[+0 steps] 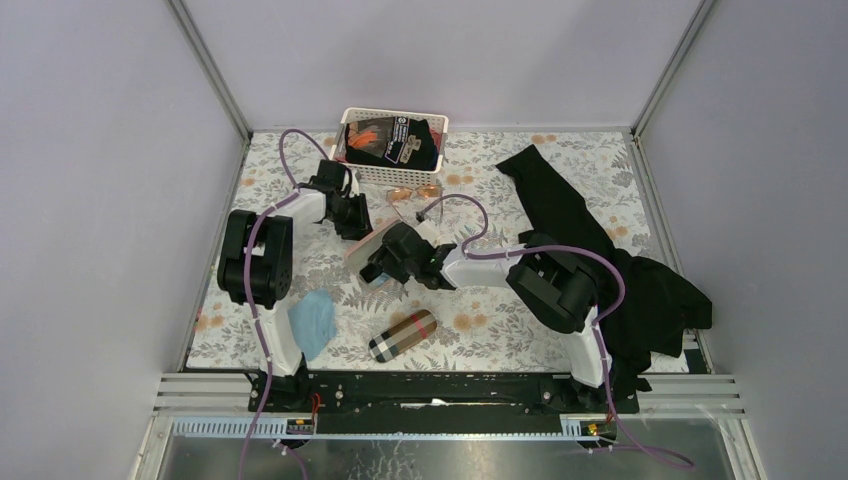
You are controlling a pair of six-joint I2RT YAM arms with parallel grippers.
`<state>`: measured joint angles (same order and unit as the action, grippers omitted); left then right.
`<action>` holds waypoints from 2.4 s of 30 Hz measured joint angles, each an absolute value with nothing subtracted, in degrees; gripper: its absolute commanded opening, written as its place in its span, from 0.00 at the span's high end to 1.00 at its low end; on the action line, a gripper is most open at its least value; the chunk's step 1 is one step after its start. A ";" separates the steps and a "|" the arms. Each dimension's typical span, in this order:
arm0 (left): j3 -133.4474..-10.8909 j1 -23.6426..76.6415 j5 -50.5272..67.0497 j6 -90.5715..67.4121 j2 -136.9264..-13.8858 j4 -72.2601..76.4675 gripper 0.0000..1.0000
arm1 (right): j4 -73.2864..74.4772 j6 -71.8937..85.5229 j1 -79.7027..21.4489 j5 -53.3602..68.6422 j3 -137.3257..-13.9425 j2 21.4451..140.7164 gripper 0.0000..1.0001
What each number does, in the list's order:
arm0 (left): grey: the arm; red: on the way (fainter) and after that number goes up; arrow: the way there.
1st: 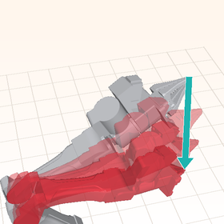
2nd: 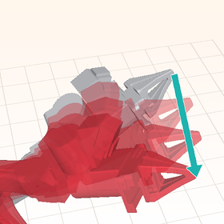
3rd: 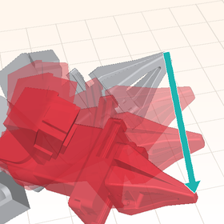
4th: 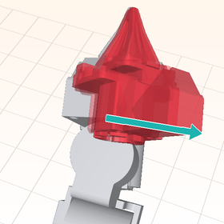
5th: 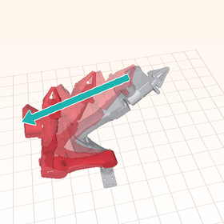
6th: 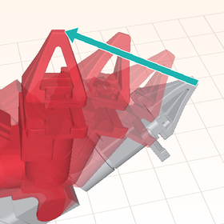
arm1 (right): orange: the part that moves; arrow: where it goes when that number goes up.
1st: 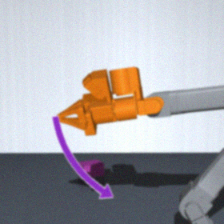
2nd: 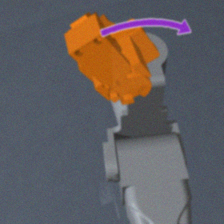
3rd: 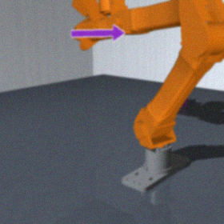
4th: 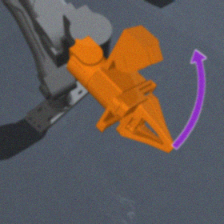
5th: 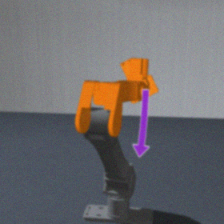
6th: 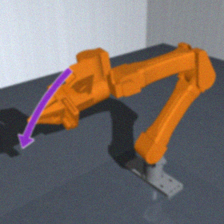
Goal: Organize the sunglasses
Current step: Place the sunglasses in the sunglasses case.
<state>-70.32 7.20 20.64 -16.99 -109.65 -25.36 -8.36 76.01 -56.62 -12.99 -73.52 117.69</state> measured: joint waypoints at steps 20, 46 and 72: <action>-70.63 7.49 20.78 -16.97 -110.52 -25.41 0.63 | -7.51 76.97 -56.69 -12.88 -69.89 114.39 0.56; -70.65 7.53 20.73 -16.95 -110.52 -25.43 0.63 | -5.52 77.87 -56.75 -12.40 -70.65 114.63 0.37; -70.67 7.75 19.18 -16.97 -106.65 -25.67 0.63 | -10.17 63.11 -49.39 -12.23 -48.49 95.37 0.92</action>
<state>-70.67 7.75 19.18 -16.97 -106.65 -25.67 -10.17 63.11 -49.39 -12.23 -48.49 95.37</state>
